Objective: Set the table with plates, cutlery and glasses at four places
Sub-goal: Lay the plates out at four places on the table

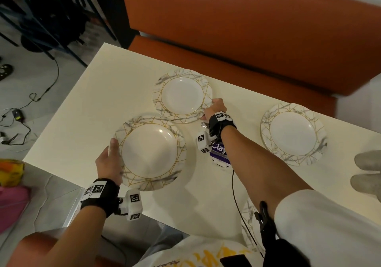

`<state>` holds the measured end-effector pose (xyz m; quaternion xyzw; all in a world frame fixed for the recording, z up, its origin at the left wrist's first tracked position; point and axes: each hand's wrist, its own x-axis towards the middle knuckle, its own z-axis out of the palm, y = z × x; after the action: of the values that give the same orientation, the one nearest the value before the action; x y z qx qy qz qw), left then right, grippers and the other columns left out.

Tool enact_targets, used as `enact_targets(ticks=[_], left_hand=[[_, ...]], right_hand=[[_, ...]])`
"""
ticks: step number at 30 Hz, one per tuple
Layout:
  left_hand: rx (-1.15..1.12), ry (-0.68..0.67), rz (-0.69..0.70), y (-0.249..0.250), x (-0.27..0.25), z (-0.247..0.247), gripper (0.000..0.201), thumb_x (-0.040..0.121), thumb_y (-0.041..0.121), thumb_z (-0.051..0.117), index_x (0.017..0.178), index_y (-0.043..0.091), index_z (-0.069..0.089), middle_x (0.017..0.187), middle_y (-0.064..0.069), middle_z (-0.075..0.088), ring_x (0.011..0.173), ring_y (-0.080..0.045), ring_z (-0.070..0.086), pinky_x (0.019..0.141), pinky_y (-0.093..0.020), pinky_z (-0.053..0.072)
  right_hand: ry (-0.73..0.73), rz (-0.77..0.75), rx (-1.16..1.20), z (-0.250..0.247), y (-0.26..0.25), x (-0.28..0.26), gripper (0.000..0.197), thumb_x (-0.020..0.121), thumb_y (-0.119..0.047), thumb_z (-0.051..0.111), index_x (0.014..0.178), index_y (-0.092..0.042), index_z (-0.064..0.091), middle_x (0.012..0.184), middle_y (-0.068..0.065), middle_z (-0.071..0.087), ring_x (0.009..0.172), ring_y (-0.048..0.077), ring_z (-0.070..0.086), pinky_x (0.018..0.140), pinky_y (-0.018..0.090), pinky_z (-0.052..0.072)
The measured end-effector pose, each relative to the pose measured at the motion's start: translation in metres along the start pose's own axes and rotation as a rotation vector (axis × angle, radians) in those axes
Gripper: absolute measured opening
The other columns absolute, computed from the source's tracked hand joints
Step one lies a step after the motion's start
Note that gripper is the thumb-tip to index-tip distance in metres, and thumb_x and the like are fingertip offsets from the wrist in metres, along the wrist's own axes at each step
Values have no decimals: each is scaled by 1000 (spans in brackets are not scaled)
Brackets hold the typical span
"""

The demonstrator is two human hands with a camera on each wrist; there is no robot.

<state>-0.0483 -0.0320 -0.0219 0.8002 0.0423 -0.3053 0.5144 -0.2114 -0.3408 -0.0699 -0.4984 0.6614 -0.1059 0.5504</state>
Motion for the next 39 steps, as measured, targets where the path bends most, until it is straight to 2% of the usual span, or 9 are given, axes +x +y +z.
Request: enact_targets(ticks=[4,9,12,15,19,23,30,35,39], left_hand=[[5,12,1,-2,0,-3,47,98,61,55,112,20,74,105,-2,74,104,-27,69,98,-47,56],[-12,3,-7,-1,-3,-2,50,99,59,55,117,16,73,106,-4,73,106,-30,69,98,-48,56],[9,-21,-27,-3,-1,-1,47,97,62,56,111,20,75,107,-4,74,106,-30,69,98,-50,56],[38,-58,-61,-9,6,2,47,92,68,56,98,25,75,105,-4,74,102,-30,70,96,-50,57],[92,-118,-76,-15,13,10,50,98,61,51,110,18,71,104,-7,70,97,-30,66,86,-41,54],[157,-204,-113,-23,33,13,51,104,41,52,140,6,57,140,-17,60,128,-39,57,105,-50,48],[491,-349,45,-36,67,-2,29,88,27,64,113,13,64,90,-12,72,67,-27,63,62,-35,52],[637,-405,177,-38,80,-19,33,89,26,68,121,19,68,108,-4,72,98,-30,69,94,-46,58],[649,-444,207,-36,87,-26,36,84,13,63,118,27,68,105,3,72,96,-28,71,92,-45,60]], right_hand=[[15,32,41,-6,-4,-3,53,95,9,47,142,-16,42,143,13,46,84,33,72,31,22,47],[103,-50,-71,-13,-7,-13,52,87,2,57,136,-11,46,135,9,53,104,29,60,56,22,51],[124,-170,-111,-17,-1,-34,39,92,3,51,127,-13,58,122,3,55,80,15,57,41,7,42],[59,-324,-259,-3,25,-59,27,98,-6,48,115,-16,67,122,1,66,82,9,58,53,6,40],[-106,-391,-340,23,74,-100,26,100,-20,55,123,-13,64,115,4,70,95,16,66,75,21,54],[-103,-319,-345,35,109,-126,35,94,-16,64,128,-12,59,113,9,71,100,28,69,86,38,59],[1,-185,-322,44,150,-159,40,95,-11,59,134,-17,55,117,9,68,106,28,65,82,26,47],[66,-166,-378,65,164,-183,33,94,-11,60,128,-13,63,112,11,70,101,28,64,77,22,39],[91,-154,-416,78,170,-194,37,93,-16,61,130,-14,65,115,11,69,99,25,62,79,22,40]])
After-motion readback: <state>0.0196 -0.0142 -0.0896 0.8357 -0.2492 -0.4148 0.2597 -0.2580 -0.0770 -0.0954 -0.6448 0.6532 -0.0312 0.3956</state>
